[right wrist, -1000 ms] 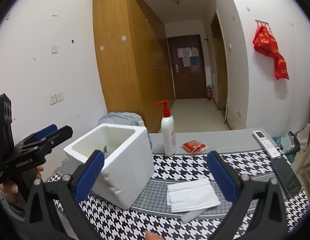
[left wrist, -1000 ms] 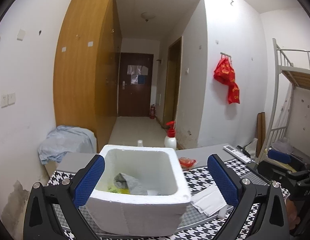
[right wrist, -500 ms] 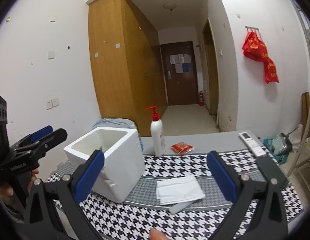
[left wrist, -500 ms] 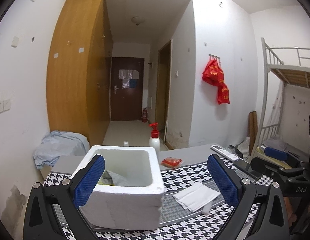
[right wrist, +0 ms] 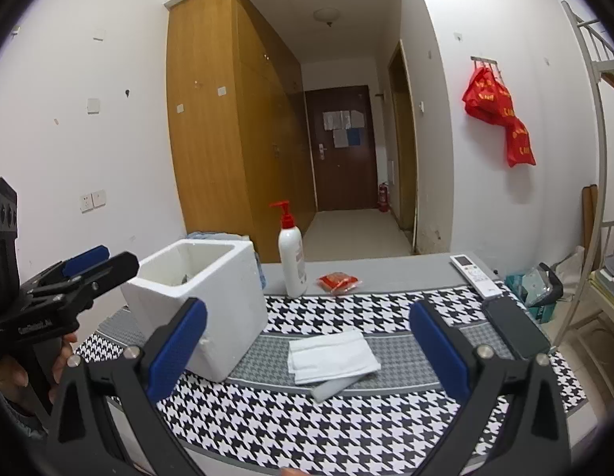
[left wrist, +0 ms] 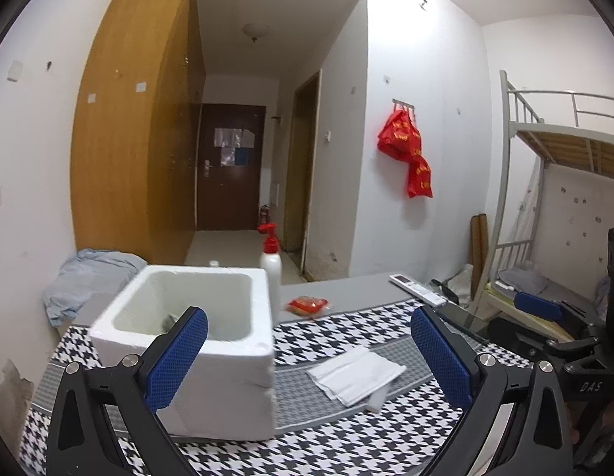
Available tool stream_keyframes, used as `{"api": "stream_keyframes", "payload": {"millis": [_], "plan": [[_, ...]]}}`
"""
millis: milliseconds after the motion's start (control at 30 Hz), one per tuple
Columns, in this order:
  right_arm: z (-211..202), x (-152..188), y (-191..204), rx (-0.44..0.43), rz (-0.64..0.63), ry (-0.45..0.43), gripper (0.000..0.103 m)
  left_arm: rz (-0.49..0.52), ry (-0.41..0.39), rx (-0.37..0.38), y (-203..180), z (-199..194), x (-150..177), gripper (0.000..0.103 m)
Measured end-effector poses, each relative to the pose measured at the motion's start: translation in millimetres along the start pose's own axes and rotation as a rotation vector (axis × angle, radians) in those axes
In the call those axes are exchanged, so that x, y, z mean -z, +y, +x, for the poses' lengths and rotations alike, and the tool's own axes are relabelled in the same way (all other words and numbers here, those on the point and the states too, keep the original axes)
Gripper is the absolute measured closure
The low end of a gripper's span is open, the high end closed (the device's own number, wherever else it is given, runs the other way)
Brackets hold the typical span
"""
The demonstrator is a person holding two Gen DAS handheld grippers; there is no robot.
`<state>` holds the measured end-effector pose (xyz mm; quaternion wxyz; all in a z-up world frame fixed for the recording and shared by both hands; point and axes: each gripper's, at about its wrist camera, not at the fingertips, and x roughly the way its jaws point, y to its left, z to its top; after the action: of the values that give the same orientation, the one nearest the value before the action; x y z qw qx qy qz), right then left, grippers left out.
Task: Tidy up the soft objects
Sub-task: 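Withdraw both open grippers from the box and turn toward the towel, then move both open grippers over the folded white towel and foam stick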
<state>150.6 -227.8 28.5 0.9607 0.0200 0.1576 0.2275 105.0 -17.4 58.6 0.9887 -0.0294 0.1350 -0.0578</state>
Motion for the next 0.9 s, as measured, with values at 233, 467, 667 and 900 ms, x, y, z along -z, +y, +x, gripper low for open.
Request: {"api": "stream_keyframes", "payload": {"millis": [233,467,667,900], "plan": [[-2,12,-15,0.001,-0.003,-0.002,0.0,0.02,0.02,0.048,-22,13,14,0.001],[4,23,-33,-0.01,0.013,0.042,0.0,0.018,0.06,0.05,-37,27,26,0.001],[10,32,-46,0.0,0.006,0.071,0.0,0.048,0.089,0.015,-48,40,33,0.001],[23,43,-62,-0.016,0.047,0.112,0.0,0.091,0.128,0.032,-61,55,42,0.001]]}}
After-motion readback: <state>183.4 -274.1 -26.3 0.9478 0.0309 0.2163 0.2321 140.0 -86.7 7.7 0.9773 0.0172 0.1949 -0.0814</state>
